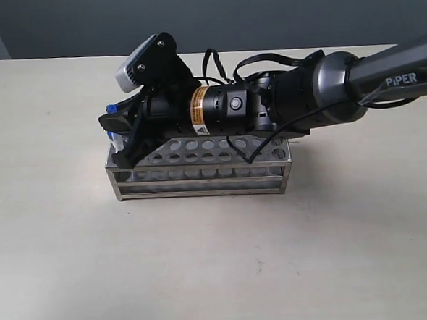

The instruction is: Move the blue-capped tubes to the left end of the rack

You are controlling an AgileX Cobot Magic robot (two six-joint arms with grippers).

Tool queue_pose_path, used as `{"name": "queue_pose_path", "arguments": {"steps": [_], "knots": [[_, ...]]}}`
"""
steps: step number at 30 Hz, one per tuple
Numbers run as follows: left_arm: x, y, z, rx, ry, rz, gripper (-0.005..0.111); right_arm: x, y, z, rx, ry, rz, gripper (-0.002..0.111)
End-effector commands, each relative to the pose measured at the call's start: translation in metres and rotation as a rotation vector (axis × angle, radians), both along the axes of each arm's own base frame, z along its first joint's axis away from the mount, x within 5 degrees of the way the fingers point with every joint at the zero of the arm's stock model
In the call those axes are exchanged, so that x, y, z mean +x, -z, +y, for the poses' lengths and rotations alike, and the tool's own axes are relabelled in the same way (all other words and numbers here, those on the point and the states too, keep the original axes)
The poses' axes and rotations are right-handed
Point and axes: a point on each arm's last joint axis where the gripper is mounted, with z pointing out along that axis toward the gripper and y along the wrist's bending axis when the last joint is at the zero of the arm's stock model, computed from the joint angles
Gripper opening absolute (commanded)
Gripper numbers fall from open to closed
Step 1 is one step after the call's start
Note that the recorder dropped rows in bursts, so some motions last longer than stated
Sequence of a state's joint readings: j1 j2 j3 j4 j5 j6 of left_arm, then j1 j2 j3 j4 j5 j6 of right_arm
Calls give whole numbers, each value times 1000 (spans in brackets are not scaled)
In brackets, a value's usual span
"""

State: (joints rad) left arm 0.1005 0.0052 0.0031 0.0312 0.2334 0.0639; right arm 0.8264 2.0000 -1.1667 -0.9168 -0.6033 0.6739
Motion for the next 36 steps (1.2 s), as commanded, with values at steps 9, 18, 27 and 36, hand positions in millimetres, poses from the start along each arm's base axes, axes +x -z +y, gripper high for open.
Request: {"name": "queue_pose_path", "arguments": {"steps": [9, 18, 27, 36], "knots": [[0, -2, 0, 0, 2, -11, 1, 3, 2, -1, -36, 26, -3, 4], [0, -2, 0, 0, 2, -11, 1, 3, 2, -1, -36, 26, -3, 29], [0, -2, 0, 0, 2, -11, 1, 5, -88, -44, -133, 337, -118, 0], [0, -2, 0, 0, 2, -11, 1, -33, -164, -185, 31, 635, -187, 0]]}}
